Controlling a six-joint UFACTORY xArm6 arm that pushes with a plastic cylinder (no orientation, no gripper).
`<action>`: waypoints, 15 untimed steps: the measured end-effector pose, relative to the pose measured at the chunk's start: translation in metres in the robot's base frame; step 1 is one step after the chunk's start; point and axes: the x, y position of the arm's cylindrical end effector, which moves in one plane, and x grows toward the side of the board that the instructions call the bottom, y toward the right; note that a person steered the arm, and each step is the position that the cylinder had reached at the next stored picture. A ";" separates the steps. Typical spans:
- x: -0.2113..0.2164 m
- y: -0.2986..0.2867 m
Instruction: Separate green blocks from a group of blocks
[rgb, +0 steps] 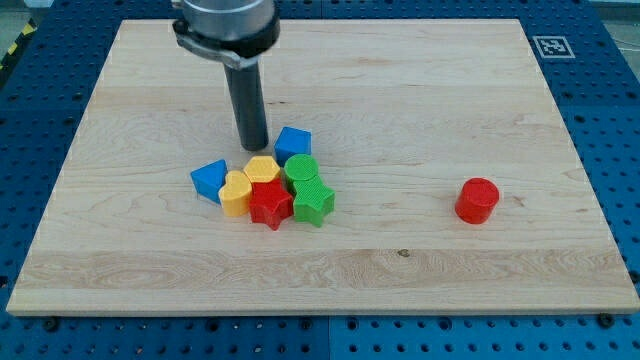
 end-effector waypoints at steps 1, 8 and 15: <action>-0.027 -0.004; -0.028 0.108; 0.026 0.120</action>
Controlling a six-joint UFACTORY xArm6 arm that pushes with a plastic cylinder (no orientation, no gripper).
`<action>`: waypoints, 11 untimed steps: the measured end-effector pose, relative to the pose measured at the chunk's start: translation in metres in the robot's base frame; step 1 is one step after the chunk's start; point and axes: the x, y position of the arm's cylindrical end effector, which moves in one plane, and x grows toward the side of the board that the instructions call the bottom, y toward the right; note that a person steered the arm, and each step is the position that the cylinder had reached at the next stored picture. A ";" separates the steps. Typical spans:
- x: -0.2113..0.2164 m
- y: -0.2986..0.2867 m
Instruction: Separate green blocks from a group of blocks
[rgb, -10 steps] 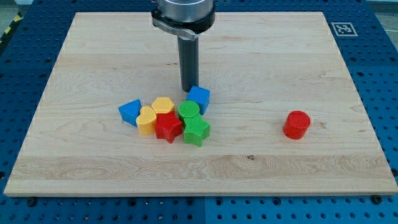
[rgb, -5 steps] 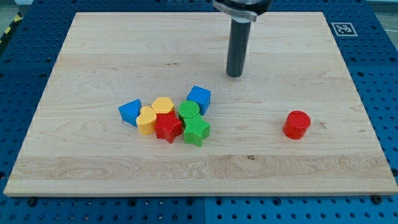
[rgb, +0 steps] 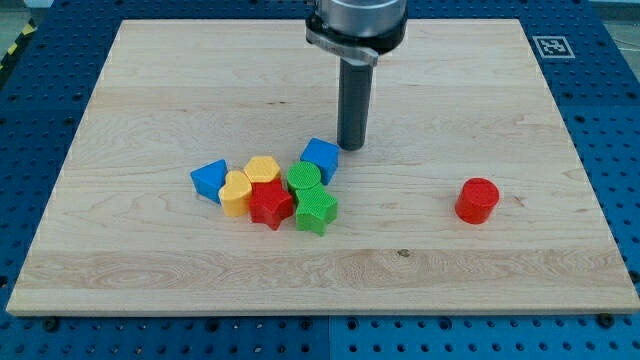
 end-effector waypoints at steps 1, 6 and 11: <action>0.021 0.000; 0.022 -0.034; 0.055 -0.112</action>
